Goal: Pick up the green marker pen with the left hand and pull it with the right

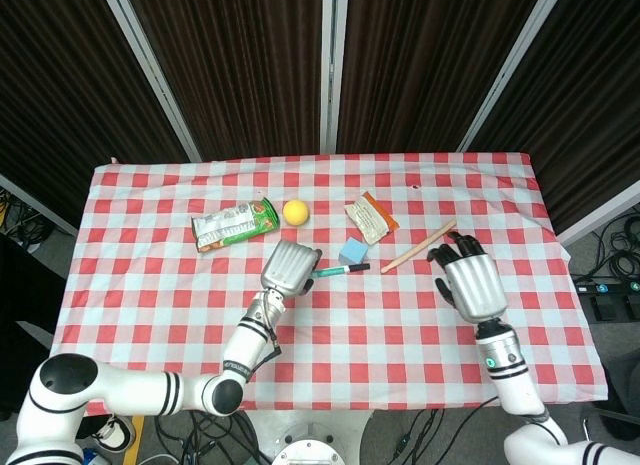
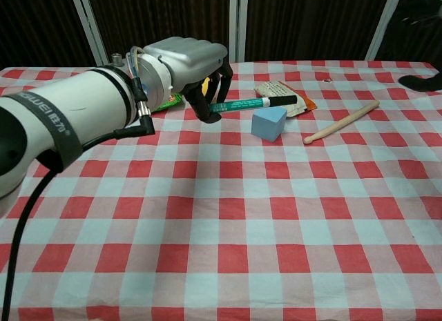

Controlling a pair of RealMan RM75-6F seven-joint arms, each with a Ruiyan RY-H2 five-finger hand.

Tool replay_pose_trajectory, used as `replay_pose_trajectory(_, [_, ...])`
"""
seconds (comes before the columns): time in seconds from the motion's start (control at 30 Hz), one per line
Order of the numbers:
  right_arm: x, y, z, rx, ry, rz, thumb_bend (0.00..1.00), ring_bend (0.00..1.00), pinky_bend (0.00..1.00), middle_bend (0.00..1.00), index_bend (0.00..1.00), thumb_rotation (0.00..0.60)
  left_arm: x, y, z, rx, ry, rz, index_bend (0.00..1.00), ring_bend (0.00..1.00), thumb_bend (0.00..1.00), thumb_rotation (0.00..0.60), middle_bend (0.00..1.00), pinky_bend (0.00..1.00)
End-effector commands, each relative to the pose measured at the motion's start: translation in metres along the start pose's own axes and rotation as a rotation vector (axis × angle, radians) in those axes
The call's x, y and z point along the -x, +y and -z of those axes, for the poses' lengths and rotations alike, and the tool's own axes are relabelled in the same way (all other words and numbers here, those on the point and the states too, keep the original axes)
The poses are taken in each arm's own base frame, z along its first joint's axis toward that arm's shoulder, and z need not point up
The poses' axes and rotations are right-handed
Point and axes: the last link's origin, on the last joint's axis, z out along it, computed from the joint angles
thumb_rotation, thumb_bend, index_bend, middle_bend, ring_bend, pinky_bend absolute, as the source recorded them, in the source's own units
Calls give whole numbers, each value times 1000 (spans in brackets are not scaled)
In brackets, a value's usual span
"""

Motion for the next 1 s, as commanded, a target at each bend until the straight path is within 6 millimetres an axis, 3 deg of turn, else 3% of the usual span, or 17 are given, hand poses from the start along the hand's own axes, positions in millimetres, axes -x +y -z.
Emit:
replay_pose_trajectory(0.03, [11, -29, -20, -61, -17, -5, 155, 229, 292, 480, 473, 600, -5, 5, 2, 15, 3, -1, 577, 856, 343, 600, 605, 828])
replay_pose_trajectory(0.17, [23, -52, -30, -93, -48, -30, 147, 230, 292, 476, 475, 600, -7, 13, 6, 34, 3, 2, 577, 855, 343, 600, 605, 828])
replay_pose_trajectory(0.37, [34, -69, -38, -102, -52, -44, 147, 230, 292, 481, 476, 600, -9, 19, 10, 45, -6, 21, 577, 855, 343, 600, 605, 828])
replay_pose_trajectory(1.0, [50, -79, -41, -120, -118, -70, 167, 234, 292, 516, 522, 600, -8, 15, 13, 33, -20, 18, 577, 856, 345, 600, 605, 828])
